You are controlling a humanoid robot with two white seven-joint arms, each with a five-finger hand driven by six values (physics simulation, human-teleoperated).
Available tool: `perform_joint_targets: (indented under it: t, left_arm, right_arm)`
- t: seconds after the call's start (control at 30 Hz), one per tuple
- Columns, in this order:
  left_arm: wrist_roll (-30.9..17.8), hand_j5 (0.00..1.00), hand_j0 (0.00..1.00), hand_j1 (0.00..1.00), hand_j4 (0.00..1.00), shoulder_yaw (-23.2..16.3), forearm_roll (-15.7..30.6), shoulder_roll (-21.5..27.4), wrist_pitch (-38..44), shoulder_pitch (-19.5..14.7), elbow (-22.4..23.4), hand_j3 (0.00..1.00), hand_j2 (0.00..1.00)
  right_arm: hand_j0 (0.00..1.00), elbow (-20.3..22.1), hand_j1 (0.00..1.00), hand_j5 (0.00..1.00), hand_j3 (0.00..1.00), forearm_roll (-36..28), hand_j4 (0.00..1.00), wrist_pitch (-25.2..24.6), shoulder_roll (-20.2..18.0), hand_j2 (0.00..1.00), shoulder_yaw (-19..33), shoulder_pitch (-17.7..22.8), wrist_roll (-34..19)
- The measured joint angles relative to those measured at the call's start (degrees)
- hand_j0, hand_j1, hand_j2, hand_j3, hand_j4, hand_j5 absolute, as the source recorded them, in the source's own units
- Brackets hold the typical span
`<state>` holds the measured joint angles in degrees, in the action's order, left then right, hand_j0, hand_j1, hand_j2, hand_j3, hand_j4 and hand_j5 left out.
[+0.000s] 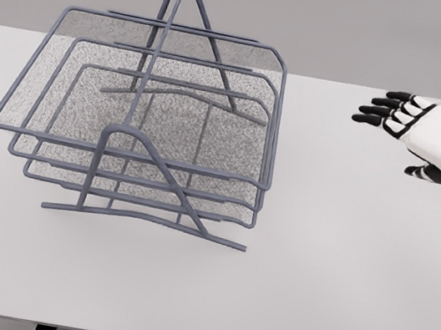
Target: Pull out the upper folder box with right arm
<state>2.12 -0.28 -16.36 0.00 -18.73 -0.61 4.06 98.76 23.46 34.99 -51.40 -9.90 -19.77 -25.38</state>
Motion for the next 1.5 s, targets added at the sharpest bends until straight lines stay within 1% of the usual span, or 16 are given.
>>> perform_joint_targets:
  t: [0.07, 0.13, 0.17, 0.2, 0.27, 0.37, 0.43, 0.57, 0.73, 0.97, 1.23, 1.5]
  left_arm:
    - [0.00, 1.00, 1.00, 1.00, 1.00, 0.00, 0.00, 0.00, 0.00, 0.00, 0.00, 1.00, 1.00]
    - [0.00, 1.00, 1.00, 1.00, 1.00, 0.00, 0.00, 0.00, 0.00, 0.00, 0.00, 1.00, 1.00]
    - [0.00, 1.00, 1.00, 1.00, 1.00, -0.01, 0.00, 0.00, 0.01, 0.00, 0.01, 1.00, 1.00]
    - [0.00, 1.00, 1.00, 1.00, 1.00, -0.01, 0.00, 0.00, 0.01, 0.00, 0.01, 1.00, 1.00]
    - [0.00, 1.00, 1.00, 1.00, 1.00, 0.00, 0.00, 0.00, 0.00, 0.00, 0.00, 1.00, 1.00]
    - [0.00, 1.00, 1.00, 1.00, 1.00, -0.01, 0.00, 0.00, 0.00, 0.00, 0.01, 1.00, 1.00]
    - [0.00, 1.00, 1.00, 1.00, 1.00, 0.00, 0.01, 0.00, 0.00, 0.00, 0.00, 1.00, 1.00]
    - [0.00, 1.00, 1.00, 1.00, 1.00, 0.00, 0.00, 0.00, 0.00, 0.00, 0.00, 1.00, 1.00]
    - [0.00, 1.00, 1.00, 1.00, 1.00, 0.00, 0.00, 0.00, 0.00, 0.00, 0.00, 1.00, 1.00]
    - [0.00, 1.00, 1.00, 1.00, 1.00, 0.00, 0.00, 0.00, 0.00, 0.00, 0.00, 1.00, 1.00]
    - [0.00, 1.00, 1.00, 1.00, 1.00, 0.00, 0.00, 0.00, 0.00, 0.00, 0.00, 1.00, 1.00]
    - [-0.01, 1.00, 1.00, 1.00, 1.00, 0.00, 0.00, 0.00, 0.00, 0.00, 0.00, 1.00, 1.00]
  right_arm:
    - [1.00, -0.91, 1.00, 1.00, 1.00, -0.15, 1.00, 0.05, 4.53, 1.00, 0.20, -4.31, -4.69]
    - [1.00, -1.27, 1.00, 1.00, 1.00, -1.19, 1.00, 0.09, 7.87, 1.00, -0.52, -7.64, -7.10]
    - [1.00, -1.41, 1.00, 1.00, 1.00, -1.93, 1.00, 0.04, 8.88, 1.00, -2.11, -11.51, -7.80]
    - [1.00, -1.57, 1.00, 1.00, 1.00, -2.89, 1.00, 0.04, 9.61, 1.00, -4.44, -14.33, -8.31]
    - [1.00, -1.76, 1.00, 1.00, 1.00, -4.73, 1.00, 0.10, 10.55, 1.00, -8.69, -15.91, -8.97]
    - [1.00, -2.40, 1.00, 1.00, 1.00, -6.23, 1.00, 0.10, 11.18, 1.00, -15.58, -21.27, -9.39]
    - [1.00, -3.26, 1.00, 1.00, 1.00, -7.23, 1.00, 0.12, 11.32, 1.00, -20.20, -23.29, -9.51]
    - [1.00, -4.53, 1.00, 1.00, 1.00, -7.99, 1.00, 0.18, 11.18, 1.00, -26.16, -23.29, -9.62]
    - [1.00, -5.29, 1.00, 1.00, 1.00, -8.11, 1.00, 0.18, 10.58, 1.00, -29.33, -23.21, -9.65]
    - [1.00, -5.17, 1.00, 1.00, 1.00, -10.00, 1.00, 0.03, 7.29, 1.00, -30.48, -22.85, -9.59]
    - [1.00, -4.57, 1.00, 1.00, 1.00, -13.11, 1.00, -0.14, 3.08, 1.00, -30.57, -22.77, -9.58]
    - [1.00, -3.26, 1.00, 1.00, 1.00, -13.70, 1.00, -0.06, -1.17, 1.00, -30.43, -22.50, -9.59]
